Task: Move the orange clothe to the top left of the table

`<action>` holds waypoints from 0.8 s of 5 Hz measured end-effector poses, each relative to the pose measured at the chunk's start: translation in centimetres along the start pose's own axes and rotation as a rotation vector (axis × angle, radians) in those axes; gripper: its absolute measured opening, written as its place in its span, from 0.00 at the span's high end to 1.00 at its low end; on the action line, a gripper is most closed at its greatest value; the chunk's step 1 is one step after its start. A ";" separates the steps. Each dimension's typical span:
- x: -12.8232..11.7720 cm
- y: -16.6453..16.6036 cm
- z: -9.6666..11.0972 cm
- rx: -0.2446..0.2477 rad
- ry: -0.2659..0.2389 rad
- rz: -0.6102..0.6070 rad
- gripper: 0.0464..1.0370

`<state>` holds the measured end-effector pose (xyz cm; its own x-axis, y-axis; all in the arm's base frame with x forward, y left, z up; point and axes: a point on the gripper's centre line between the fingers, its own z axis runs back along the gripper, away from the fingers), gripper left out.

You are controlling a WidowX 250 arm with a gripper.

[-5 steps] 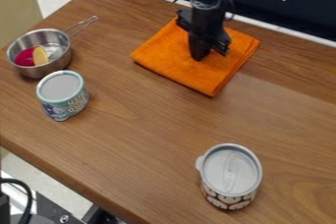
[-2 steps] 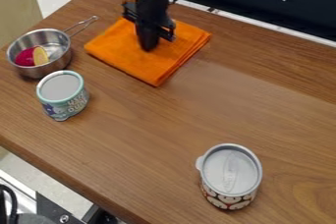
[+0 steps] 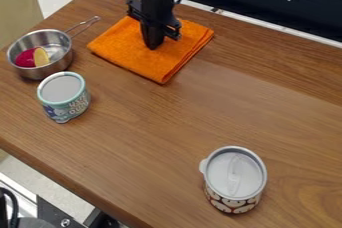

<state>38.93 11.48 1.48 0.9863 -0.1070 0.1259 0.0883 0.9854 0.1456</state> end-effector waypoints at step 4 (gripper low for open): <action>0.8 0.5 1.2 -0.018 0.015 0.023 0.31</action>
<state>39.58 11.70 2.83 0.9901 -0.0823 0.1141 0.0678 0.9898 0.1253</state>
